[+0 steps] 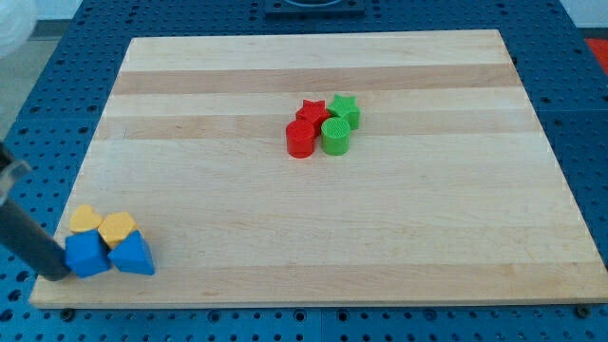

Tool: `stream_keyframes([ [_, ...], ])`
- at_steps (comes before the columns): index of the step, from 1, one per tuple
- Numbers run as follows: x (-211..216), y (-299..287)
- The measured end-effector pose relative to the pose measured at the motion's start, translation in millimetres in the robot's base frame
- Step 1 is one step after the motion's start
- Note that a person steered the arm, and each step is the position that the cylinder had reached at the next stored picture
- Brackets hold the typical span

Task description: Push the blue blocks away from the yellow blocks

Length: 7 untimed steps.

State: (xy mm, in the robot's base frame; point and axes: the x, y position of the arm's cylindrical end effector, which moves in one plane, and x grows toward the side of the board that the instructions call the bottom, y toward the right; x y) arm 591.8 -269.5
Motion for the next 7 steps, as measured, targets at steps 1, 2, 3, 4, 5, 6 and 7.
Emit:
stream_keyframes([
  [1, 0, 38],
  [2, 0, 61],
  [3, 0, 19],
  [4, -14, -10],
  [5, -33, -7],
  [6, -33, 13],
  [7, -28, 50],
])
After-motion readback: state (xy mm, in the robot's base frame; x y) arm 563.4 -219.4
